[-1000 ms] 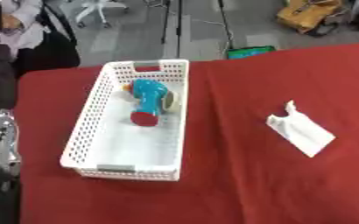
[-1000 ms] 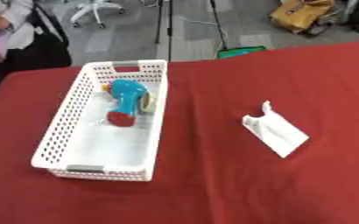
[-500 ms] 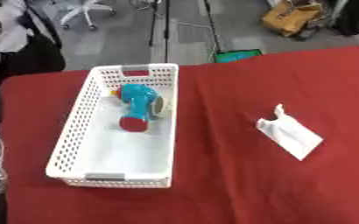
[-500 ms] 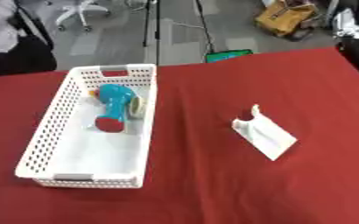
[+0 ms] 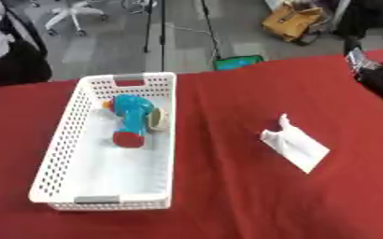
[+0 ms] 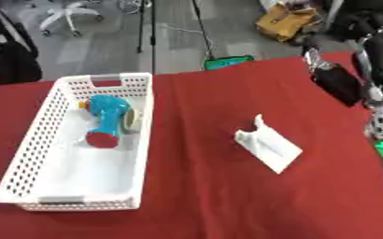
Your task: Pick up objects on the table and place them in the box.
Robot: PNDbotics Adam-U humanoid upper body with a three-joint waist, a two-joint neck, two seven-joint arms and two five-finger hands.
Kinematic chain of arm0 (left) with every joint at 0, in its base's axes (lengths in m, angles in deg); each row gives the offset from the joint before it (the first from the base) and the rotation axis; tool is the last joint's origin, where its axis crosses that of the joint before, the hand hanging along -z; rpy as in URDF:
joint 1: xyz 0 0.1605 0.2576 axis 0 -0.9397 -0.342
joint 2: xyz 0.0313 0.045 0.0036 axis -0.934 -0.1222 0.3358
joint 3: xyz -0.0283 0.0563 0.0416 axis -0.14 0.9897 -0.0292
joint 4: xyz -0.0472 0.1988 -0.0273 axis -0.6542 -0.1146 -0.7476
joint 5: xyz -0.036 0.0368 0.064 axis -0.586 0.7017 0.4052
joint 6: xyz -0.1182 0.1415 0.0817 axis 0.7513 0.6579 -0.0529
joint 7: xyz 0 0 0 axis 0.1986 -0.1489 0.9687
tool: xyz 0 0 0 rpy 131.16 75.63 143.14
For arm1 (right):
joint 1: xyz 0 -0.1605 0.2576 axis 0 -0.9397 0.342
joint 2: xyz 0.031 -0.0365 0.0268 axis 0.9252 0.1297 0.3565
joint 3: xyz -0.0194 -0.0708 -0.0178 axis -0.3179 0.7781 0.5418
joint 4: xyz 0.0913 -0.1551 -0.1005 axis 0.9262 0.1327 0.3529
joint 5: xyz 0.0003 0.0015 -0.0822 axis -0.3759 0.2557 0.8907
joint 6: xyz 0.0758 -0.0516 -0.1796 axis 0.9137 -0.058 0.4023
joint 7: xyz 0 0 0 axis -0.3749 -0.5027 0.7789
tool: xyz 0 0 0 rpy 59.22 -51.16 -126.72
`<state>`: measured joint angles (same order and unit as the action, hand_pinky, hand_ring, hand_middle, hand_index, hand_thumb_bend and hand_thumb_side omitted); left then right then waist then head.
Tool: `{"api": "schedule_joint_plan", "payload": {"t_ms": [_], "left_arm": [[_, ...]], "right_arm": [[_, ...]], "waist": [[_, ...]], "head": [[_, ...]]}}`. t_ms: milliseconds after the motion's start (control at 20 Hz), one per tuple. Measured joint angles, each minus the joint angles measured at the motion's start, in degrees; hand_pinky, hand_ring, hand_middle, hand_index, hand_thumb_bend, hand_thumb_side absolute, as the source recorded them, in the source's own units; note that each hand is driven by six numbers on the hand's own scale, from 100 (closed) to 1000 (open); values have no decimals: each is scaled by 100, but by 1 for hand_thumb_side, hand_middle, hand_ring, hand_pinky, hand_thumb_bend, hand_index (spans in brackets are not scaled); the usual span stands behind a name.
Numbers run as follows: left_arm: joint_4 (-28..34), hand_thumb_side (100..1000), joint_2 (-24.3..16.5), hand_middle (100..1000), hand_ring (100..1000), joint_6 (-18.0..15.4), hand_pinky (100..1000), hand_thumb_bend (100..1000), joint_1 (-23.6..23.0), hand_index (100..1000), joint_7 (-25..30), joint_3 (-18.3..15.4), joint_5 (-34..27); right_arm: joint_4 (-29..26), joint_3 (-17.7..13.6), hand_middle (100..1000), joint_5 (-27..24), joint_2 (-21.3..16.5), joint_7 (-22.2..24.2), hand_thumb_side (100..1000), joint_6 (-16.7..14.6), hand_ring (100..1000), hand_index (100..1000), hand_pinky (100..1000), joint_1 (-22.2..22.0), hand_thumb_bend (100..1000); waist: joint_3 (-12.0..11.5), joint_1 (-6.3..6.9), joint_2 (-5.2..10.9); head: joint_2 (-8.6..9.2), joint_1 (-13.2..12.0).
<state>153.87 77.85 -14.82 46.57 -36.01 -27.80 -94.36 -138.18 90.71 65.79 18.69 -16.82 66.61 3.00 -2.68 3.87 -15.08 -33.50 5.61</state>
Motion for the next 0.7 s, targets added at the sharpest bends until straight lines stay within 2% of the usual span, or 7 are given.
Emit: {"api": "schedule_joint_plan", "payload": {"t_ms": [350, 450, 500, 550, 700], "left_arm": [[0, 983, 3, 924, 895, 53, 947, 100, -42, 969, 50, 1, 17], [0, 981, 4, 924, 895, 61, 947, 100, -43, 968, 57, 1, 19], [0, 981, 4, 924, 895, 67, 948, 100, -43, 968, 63, 1, 20], [0, 981, 4, 924, 895, 72, 948, 100, -43, 968, 69, 1, 22], [0, 979, 4, 921, 895, 81, 948, 100, -44, 965, 79, 1, 28]], "right_arm": [[636, 283, 899, 57, 181, 232, 1000, -163, 987, 938, 985, 115, 340], [804, 336, 909, 86, 241, 310, 1000, -199, 996, 955, 994, 140, 375], [874, 353, 913, 95, 272, 347, 995, -207, 1000, 961, 1000, 144, 428], [931, 367, 915, 99, 308, 375, 1000, -208, 1000, 962, 1000, 144, 386], [1045, 370, 923, 119, 434, 423, 1000, -191, 1000, 964, 1000, 142, 415]], "waist": [[-96, -35, -10], [-99, -38, -12], [-102, -38, -15], [-102, -38, -19], [-91, -38, -33]], "head": [[103, 49], [136, 53], [139, 53], [142, 53], [175, 50]]}}
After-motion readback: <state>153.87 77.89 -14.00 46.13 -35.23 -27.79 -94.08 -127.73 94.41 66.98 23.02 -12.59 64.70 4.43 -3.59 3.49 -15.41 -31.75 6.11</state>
